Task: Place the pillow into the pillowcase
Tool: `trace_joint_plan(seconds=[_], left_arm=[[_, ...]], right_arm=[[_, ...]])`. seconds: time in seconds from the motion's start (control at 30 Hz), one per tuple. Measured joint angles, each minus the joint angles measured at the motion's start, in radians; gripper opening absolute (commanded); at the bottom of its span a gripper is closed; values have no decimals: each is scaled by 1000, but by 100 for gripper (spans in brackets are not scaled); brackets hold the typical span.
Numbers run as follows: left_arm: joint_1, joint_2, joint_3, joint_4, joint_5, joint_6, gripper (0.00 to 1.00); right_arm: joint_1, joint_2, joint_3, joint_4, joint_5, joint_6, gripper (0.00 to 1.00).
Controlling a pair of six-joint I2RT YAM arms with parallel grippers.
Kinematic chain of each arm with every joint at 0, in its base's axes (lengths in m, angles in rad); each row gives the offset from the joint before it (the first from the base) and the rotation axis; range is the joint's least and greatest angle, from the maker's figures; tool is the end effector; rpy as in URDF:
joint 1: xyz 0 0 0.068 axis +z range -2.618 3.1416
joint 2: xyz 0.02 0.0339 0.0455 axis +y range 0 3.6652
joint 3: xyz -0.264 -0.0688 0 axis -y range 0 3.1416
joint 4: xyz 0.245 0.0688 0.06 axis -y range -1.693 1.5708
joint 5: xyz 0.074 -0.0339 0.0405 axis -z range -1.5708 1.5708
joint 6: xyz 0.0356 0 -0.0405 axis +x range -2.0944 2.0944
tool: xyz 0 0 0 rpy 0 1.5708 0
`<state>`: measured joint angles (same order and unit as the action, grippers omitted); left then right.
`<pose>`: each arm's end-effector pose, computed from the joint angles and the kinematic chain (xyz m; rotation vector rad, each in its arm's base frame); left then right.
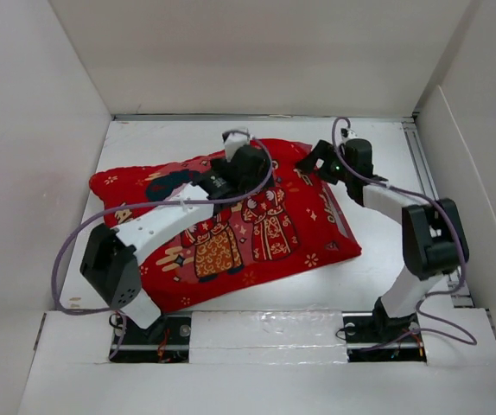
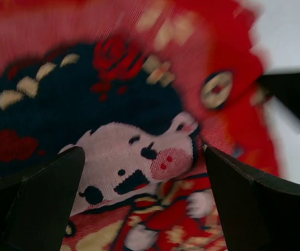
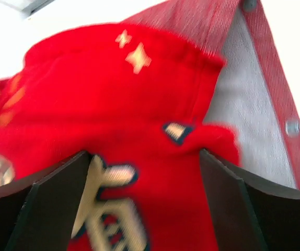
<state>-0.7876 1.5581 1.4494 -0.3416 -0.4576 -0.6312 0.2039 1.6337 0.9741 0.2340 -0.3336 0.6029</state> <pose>0.2666 -0.2455 0.3644 -0.1337 1.9965 -0.4592 0.3551 0.0853 0.2298 0.1893 2.0652 0.8410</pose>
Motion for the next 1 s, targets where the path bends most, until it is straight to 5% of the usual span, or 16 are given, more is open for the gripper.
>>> trace_joint_plan(seconds=[0.07, 0.1, 0.13, 0.47, 0.77, 0.87, 0.93, 0.97, 1.0], left_arm=[[14, 19, -136, -6, 24, -24, 100], [23, 39, -182, -4, 33, -34, 100], [29, 59, -201, 2, 34, -42, 100], [85, 225, 17, 13, 22, 55, 100], [179, 588, 653, -88, 71, 278, 100], [187, 601, 736, -112, 69, 308, 100], [182, 554, 692, -96, 66, 320, 100], [178, 519, 647, -92, 65, 322, 100], [172, 483, 600, -97, 62, 320, 100]], right_arm=[[-1, 102, 53, 45, -7, 0, 51], [-1, 143, 73, 66, -18, 7, 13], [-1, 179, 92, 81, -22, 18, 0], [-22, 146, 30, 138, 93, 122, 0], [198, 103, -185, 250, 215, 196, 0], [260, 60, -233, 277, 201, 225, 0], [270, 8, -263, 279, 176, 241, 16], [269, -19, -274, 279, 167, 246, 53], [262, -48, -283, 275, 163, 253, 69]])
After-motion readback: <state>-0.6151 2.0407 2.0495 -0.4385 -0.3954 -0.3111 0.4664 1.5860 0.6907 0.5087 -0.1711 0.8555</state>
